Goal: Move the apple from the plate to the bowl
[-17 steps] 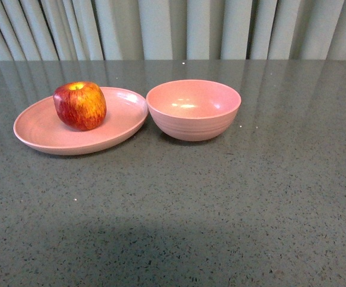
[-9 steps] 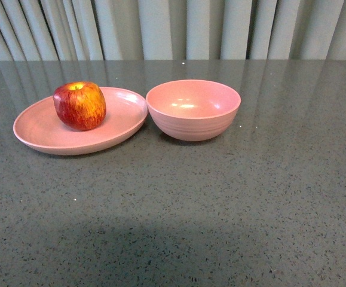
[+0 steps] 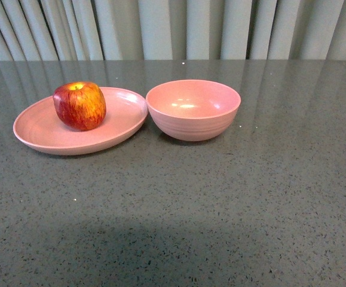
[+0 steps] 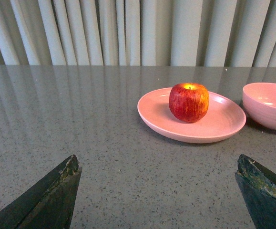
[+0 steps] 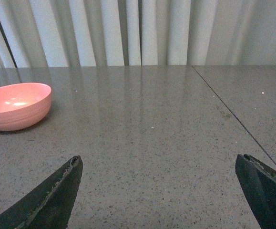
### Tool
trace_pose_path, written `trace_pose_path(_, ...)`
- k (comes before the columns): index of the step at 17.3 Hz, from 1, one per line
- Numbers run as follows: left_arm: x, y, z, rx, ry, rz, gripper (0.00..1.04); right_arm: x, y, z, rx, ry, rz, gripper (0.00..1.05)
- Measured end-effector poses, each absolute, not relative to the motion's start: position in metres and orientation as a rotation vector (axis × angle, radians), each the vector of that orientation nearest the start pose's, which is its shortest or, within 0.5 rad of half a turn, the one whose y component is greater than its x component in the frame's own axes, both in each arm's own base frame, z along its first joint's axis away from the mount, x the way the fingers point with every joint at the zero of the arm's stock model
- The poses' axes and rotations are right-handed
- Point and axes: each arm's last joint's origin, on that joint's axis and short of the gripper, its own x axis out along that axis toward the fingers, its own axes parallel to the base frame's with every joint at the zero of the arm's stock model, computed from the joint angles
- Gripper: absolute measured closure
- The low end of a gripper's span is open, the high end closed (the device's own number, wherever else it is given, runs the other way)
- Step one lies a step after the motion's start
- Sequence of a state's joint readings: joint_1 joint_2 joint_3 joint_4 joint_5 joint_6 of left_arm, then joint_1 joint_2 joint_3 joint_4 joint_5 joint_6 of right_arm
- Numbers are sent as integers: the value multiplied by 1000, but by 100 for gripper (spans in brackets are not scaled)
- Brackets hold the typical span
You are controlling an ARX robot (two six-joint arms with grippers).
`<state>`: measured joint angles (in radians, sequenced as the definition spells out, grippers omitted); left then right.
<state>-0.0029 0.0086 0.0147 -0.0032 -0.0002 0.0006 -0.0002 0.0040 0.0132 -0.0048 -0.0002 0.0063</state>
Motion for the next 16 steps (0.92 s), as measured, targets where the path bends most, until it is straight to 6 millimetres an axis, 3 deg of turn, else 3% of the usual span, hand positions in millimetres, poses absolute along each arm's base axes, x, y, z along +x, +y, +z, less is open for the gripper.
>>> trace_pose_path(1,97,0,167,-1,2,0,7,97,0,167,6,-4,0,7)
trace_pose_path(3,100,-5,167,-47,274,165,7,97,0,167,6,-4,0,7)
trace_pose_path(4,102,-5,168,-53,301,222,7,97,0,167,6,-5,1,7)
trace_pose_path(7,104,-3,172,-73,279,291,7,97,0,167,6,-3,-1,7)
trace_pose_path(9,112,-1,197,-112,196,282,7,97,0,167,6,-5,0,7)
trace_pose_path(13,149,3,231,-95,126,176,7,97,0,167,6,-4,0,7)
trace_pose_path(16,198,2,262,-58,94,68,7,97,0,167,6,-4,0,7)
